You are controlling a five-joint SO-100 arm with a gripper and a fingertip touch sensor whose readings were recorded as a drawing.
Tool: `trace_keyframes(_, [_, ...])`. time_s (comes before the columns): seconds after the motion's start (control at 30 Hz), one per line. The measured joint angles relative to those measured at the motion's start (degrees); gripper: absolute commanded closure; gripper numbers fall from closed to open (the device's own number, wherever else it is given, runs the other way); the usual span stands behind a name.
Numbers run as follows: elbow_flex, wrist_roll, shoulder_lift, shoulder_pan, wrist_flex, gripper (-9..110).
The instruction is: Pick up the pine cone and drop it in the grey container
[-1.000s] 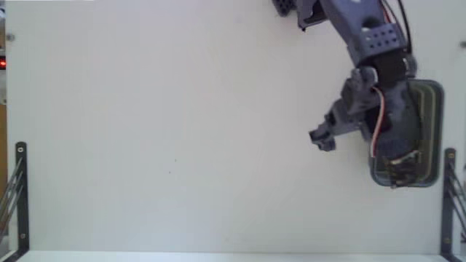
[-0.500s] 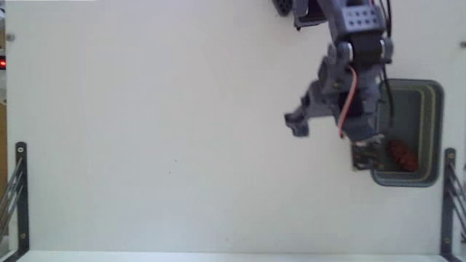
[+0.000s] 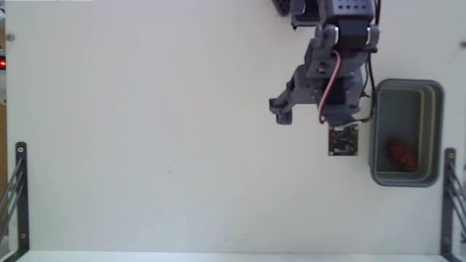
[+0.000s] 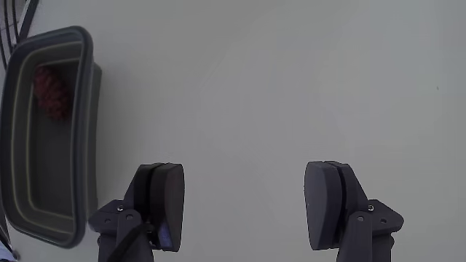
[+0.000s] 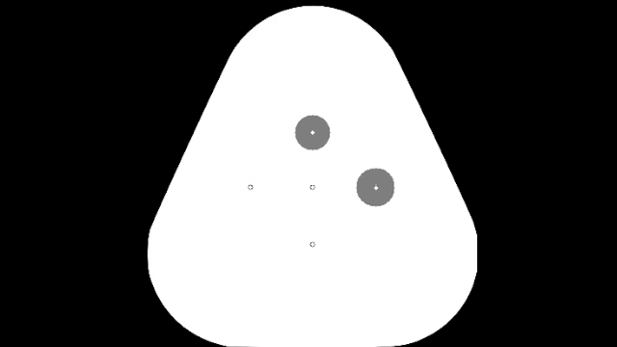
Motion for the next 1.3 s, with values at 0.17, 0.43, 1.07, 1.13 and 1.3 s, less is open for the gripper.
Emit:
trace_keyframes(0.17, [1.58, -0.18, 1.76, 0.70, 0.00, -9])
trace_keyframes(0.43, [1.93, -0.09, 2.55, 1.14, 0.00, -9])
trace_keyframes(1.07, [1.93, -0.18, 2.55, 1.14, 0.00, -9])
trace_keyframes(1.13, [1.93, -0.18, 2.55, 1.14, 0.00, -9])
trace_keyframes(1.3, [1.93, -0.18, 2.55, 1.14, 0.00, -9])
